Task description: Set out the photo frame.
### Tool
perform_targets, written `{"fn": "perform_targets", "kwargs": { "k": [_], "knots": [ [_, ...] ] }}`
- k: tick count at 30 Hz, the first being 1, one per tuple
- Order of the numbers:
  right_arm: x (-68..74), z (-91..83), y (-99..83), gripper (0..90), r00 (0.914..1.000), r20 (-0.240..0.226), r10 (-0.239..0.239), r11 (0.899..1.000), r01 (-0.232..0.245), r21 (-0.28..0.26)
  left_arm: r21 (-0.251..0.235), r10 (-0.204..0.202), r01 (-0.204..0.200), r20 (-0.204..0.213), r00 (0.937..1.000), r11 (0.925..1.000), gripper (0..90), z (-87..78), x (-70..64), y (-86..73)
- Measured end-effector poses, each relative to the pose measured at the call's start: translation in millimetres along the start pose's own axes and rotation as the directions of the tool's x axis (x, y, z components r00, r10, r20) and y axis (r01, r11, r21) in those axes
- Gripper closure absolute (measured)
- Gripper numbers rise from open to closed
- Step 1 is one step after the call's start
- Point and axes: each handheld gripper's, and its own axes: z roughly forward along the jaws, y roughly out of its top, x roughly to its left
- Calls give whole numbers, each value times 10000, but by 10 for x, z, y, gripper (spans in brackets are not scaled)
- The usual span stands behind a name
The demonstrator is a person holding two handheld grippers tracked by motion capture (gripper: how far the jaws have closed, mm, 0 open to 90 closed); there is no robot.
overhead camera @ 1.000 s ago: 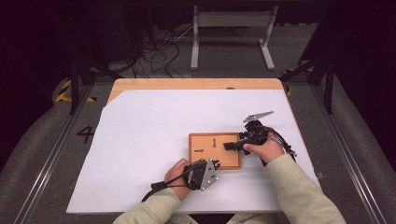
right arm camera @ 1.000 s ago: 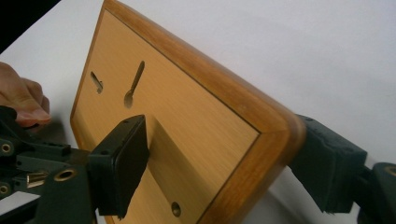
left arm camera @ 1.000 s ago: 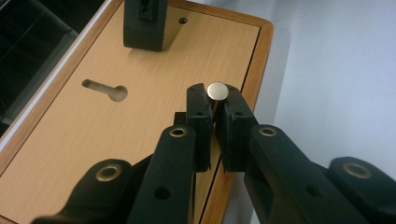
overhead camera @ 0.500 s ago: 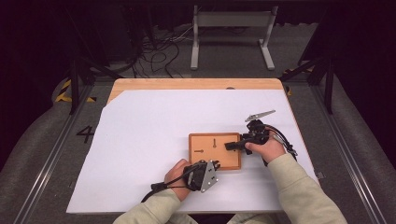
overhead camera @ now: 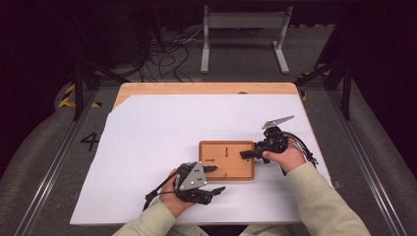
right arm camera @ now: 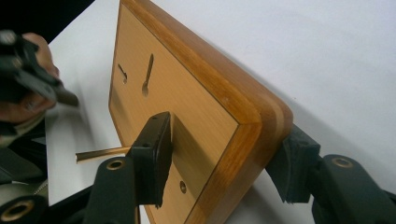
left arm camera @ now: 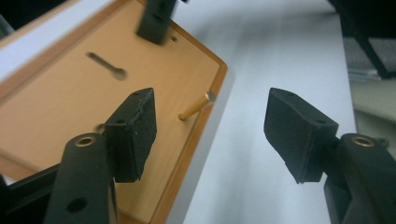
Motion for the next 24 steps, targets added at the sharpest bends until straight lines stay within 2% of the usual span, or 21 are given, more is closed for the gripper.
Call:
{"fn": "perform_targets", "kwargs": {
  "k": [2, 3, 4, 6, 11, 17, 18, 21, 24],
  "knots": [
    [33, -22, 0, 472, 9998, 67, -170, 9999, 170, 30, -141, -31, 30, -111, 9999, 9999, 344, -52, 16, -1],
    [54, -34, 0, 478, 9995, 118, -291, 9996, 290, 36, -354, -219, 206, -384, 9990, 9992, 344, -149, 55, -15],
    [75, -51, -1, 486, 9990, 159, -415, 9991, 414, 71, -446, -341, 320, -476, 9983, 9985, 344, -191, 77, -26],
    [98, -67, -2, 494, 9984, 195, -540, 9985, 538, 82, -511, -458, 427, -603, 9971, 9978, 344, -241, 107, -39],
    [239, -143, -11, 519, 9895, 498, -1356, 9906, 1344, 269, -582, -808, 758, -895, 9927, 9954, 344, -363, 196, -91],
    [400, -212, -54, 539, 9643, 944, -2474, 9684, 2429, 564, -515, -1075, 1026, -1036, 9888, 9934, 339, -422, 269, -147],
    [400, -212, -54, 539, 9643, 944, -2474, 9684, 2429, 564, -485, -1166, 1118, -1114, 9869, 9925, 339, -437, 294, -169],
    [502, -253, -99, 555, 9464, 1188, -3003, 9534, 2939, 683, -475, -1364, 1314, -1249, 9828, 9902, 340, -455, 336, -204],
    [612, -288, -153, 574, 9190, 1414, -3679, 9297, 3605, 761, -396, -1452, 1411, -1329, 9804, 9892, 342, -451, 361, -221]
  ]
}}
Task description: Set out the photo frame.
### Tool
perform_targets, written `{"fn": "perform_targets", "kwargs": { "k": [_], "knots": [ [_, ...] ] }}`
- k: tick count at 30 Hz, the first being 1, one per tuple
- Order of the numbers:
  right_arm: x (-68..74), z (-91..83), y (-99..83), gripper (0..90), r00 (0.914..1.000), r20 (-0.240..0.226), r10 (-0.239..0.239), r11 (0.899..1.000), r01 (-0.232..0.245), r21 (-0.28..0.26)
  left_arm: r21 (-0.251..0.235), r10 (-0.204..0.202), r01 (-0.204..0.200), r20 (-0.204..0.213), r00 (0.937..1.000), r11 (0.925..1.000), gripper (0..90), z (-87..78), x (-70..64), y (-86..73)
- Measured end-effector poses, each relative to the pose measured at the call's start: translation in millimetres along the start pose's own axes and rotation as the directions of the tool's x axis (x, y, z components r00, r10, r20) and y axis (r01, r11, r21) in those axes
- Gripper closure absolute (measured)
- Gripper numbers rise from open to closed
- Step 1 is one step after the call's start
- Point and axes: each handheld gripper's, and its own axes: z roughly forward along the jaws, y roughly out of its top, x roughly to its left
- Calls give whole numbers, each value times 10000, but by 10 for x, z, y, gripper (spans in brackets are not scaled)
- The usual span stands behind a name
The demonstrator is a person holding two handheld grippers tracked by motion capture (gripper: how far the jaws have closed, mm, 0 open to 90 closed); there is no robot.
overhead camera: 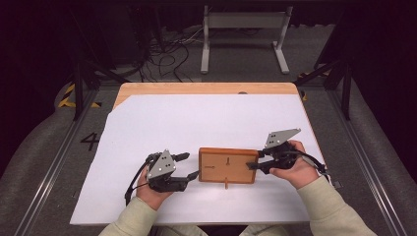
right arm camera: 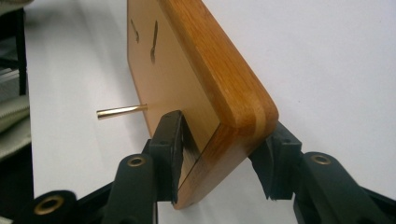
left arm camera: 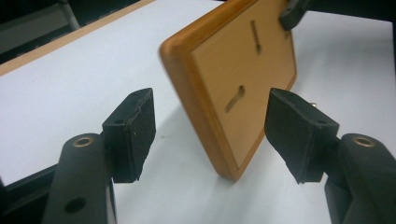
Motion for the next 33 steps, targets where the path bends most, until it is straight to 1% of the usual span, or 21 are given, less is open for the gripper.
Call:
{"fn": "perform_targets", "kwargs": {
  "k": [4, 6, 8, 9, 11, 13, 15, 19, 22, 23, 25, 28, 30, 33],
  "knots": [
    [107, -58, -14, 605, 9983, 58, -581, 9983, 581, 56, -4, -109, 109, -56, 9999, 9999, 343, -6, 23, -6],
    [169, -84, -20, 620, 9955, 123, -942, 9955, 940, 134, 7, -163, 163, -68, 9998, 9999, 343, -8, 35, -10],
    [219, -104, -31, 635, 9928, 110, -1191, 9928, 1190, 155, 60, -225, 226, -129, 9997, 9997, 343, -6, 49, -17],
    [244, -115, -39, 642, 9919, 100, -1266, 9918, 1264, 165, 123, -283, 285, -126, 9995, 9995, 343, -3, 66, -25],
    [288, -131, -57, 653, 9900, 130, -1403, 9900, 1401, 151, 209, -501, 501, 6, 9987, 9985, 330, 2, 92, -37],
    [316, -140, -72, 660, 9890, 158, -1474, 9891, 1472, 105, 219, -499, 500, -38, 9987, 9985, 331, -4, 101, -41],
    [361, -151, -89, 667, 9879, 139, -1545, 9880, 1545, 61, 111, -504, 504, 38, 9987, 9987, 331, -24, 114, -44],
    [426, -167, -101, 674, 9786, 327, -2031, 9791, 2029, 116, -112, -585, 585, 43, 9983, 9982, 329, -99, 143, -72],
    [478, -176, -115, 677, 9715, 429, -2329, 9725, 2325, 140, -230, -847, 846, -30, 9964, 9962, 329, -143, 191, -101],
    [494, -177, -127, 679, 9656, 498, -2552, 9669, 2550, 107, -272, -924, 922, -83, 9957, 9954, 329, -153, 207, -107],
    [524, -182, -144, 680, 9630, 540, -2641, 9644, 2642, 59, -304, -1074, 1071, -61, 9942, 9938, 325, -160, 226, -114],
    [570, -186, -159, 678, 9551, 641, -2893, 9572, 2892, 102, -252, -1126, 1124, -67, 9936, 9933, 322, -153, 227, -121],
    [602, -187, -163, 671, 9530, 605, -2968, 9549, 2963, 170, -238, -1143, 1141, -72, 9934, 9932, 319, -152, 233, -123],
    [633, -182, -187, 642, 9608, 416, -2742, 9617, 2739, 116, -259, -1153, 1151, -67, 9933, 9930, 318, -154, 243, -125]
  ]
}}
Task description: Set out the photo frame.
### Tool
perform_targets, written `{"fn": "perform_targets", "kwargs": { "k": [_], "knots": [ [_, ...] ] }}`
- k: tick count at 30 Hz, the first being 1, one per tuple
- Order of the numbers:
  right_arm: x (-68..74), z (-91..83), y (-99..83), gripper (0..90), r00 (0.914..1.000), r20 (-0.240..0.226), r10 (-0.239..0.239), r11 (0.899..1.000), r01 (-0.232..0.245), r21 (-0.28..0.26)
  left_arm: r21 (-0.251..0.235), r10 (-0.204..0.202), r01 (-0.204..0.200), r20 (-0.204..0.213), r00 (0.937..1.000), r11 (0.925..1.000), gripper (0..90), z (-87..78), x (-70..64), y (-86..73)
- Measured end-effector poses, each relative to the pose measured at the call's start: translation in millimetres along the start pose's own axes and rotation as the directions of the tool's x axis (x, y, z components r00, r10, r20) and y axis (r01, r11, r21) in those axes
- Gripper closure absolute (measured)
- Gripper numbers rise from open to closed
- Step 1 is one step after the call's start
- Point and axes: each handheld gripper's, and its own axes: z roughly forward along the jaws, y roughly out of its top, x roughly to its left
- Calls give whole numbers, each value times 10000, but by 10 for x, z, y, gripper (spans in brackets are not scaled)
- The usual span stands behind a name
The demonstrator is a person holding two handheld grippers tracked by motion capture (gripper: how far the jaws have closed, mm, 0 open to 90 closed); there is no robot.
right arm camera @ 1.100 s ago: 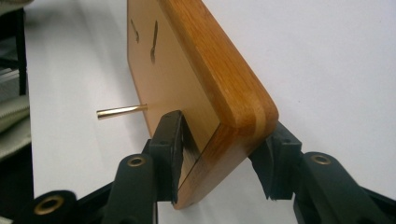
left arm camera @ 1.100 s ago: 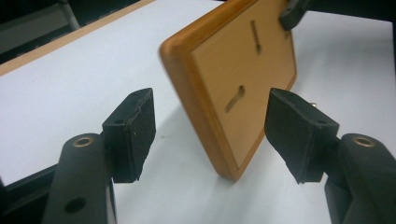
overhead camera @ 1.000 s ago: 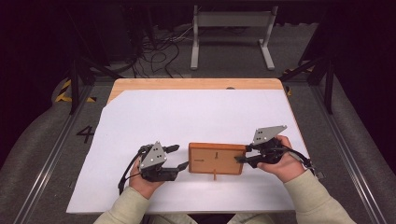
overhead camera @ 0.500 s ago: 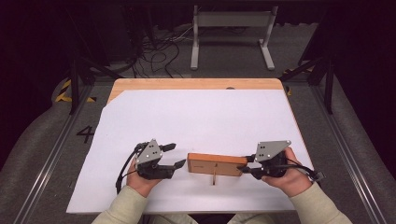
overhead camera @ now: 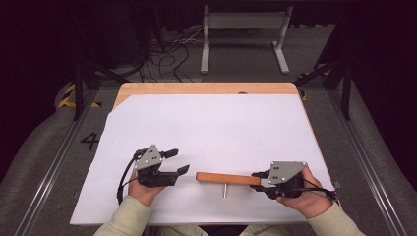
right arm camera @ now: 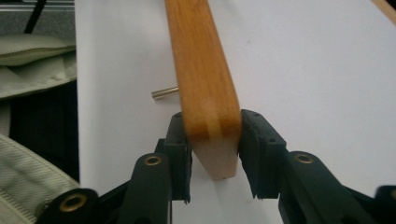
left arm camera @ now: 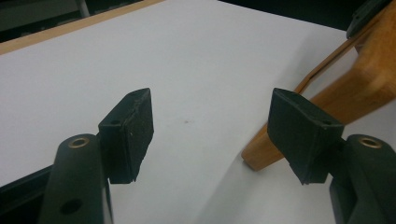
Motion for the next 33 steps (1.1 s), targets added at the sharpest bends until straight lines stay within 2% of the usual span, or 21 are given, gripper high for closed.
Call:
{"fn": "perform_targets", "kwargs": {
  "k": [4, 9, 11, 13, 16, 19, 22, 25, 29, 31, 33],
  "knots": [
    [37, 8, -38, 595, 9992, -178, 346, 9994, -348, -90, 38, -27, 27, 19, 10000, 10000, 318, 7, 5, -6],
    [54, 5, -54, 534, 9983, -159, 567, 9983, -568, -96, 40, -15, 14, 27, 10000, 10000, 317, 8, 1, -6],
    [59, 0, -65, 465, 9962, -208, 845, 9960, -850, -260, 74, -11, 11, -9, 10000, 10000, 321, 9, -1, -6],
    [73, -17, -84, 451, 9944, -309, 1007, 9942, -1018, -349, 102, -29, 30, -52, 10000, 9999, 325, 13, 0, -10],
    [87, -66, -142, 429, 9918, -235, 1257, 9907, -1268, -487, 108, -46, 46, -34, 10000, 9999, 326, 19, -1, -13],
    [85, -112, -242, 433, 9869, -97, 1609, 9861, -1612, -407, 114, -66, 66, -26, 10000, 9999, 325, 20, -2, -13],
    [89, -103, -371, 526, 9785, -80, 2063, 9785, -2063, -71, 111, -60, 60, -41, 10000, 9999, 326, 22, -1, -11],
    [109, -60, -447, 654, 9742, -198, 2246, 9742, -2241, 254, 138, -45, 45, -59, 10000, 9999, 326, 29, -2, -9],
    [143, 37, -475, 846, 9747, -462, 2185, 9751, -2162, 501, 157, -92, 93, -77, 9999, 9998, 326, 31, -1, -10],
    [147, 99, -478, 899, 9732, -639, 2209, 9748, -2182, 457, 145, -72, 74, -89, 9999, 9999, 327, 27, 5, -10],
    [141, 154, -489, 900, 9693, -681, 2362, 9712, -2334, 470, 156, -124, 126, -86, 9999, 9998, 328, 23, 4, -11]
  ]
}}
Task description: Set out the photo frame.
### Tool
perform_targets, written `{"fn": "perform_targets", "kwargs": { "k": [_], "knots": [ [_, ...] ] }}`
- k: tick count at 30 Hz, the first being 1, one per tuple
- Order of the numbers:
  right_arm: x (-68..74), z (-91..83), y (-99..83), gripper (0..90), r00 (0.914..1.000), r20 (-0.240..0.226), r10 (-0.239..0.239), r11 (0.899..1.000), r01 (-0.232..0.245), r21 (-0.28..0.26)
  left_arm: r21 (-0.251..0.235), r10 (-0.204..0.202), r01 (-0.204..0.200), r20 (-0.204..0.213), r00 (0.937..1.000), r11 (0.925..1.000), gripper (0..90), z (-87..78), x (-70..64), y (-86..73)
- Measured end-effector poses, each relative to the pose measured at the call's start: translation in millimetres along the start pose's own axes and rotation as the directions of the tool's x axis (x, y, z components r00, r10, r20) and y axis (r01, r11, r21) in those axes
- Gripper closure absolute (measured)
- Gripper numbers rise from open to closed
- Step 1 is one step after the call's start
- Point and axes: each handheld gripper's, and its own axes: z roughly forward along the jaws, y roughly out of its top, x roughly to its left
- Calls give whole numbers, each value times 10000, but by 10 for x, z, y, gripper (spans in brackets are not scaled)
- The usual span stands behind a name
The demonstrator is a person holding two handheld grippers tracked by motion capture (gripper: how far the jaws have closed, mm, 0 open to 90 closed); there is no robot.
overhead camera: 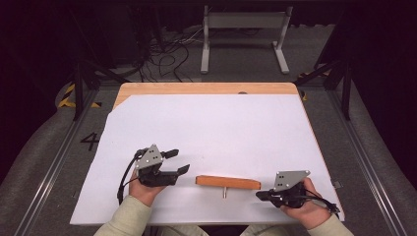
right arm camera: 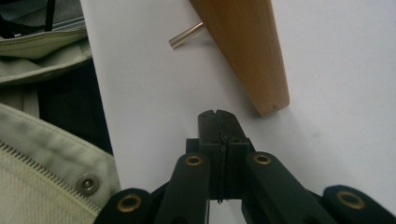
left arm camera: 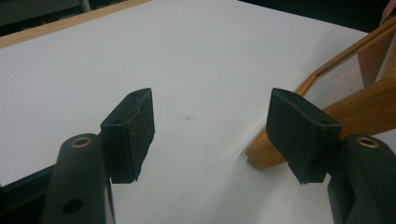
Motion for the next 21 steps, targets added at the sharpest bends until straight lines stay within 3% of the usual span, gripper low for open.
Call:
{"fn": "perform_targets", "kwargs": {
  "k": [7, 12, 21],
  "knots": [
    [-88, 94, 21, 900, 9986, 59, 533, 9980, -531, -332, 37, 24, -23, -84, 10000, 10000, 339, 1, 8, -2],
    [-127, 128, 32, 900, 9978, 210, 631, 9974, -623, -367, 62, 25, -24, -95, 10000, 10000, 340, 2, 3, -2],
    [-407, 155, 99, 900, 9880, 864, 1281, 9901, -1224, -680, 70, 0, 1, -65, 10000, 10000, 341, -5, 5, -6]
  ]
}}
